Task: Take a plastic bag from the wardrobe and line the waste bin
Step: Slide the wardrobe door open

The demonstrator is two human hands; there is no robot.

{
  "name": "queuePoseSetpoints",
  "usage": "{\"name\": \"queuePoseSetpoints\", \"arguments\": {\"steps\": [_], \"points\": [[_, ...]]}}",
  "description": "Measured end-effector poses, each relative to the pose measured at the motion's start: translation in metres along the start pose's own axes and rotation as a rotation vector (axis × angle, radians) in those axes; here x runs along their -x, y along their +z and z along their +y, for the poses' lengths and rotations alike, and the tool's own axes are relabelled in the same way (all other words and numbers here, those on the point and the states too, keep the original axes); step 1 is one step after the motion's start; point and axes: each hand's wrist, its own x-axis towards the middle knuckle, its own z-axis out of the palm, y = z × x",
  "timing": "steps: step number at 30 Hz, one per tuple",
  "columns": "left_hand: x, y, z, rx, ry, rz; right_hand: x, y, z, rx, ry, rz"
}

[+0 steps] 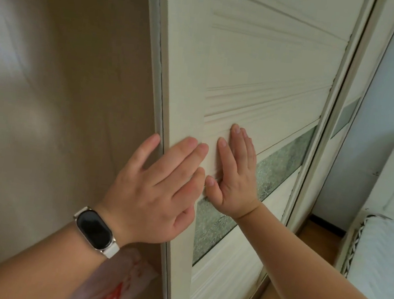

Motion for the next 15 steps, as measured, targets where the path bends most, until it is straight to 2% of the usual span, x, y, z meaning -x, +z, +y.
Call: {"name": "queuePoseSetpoints", "arguments": {"steps": [15], "points": [[-0.019,0.034,0.006,0.158,0.024,0.077,0.006,-0.001,0.037,0.059,-0.008,-0.063]]}}
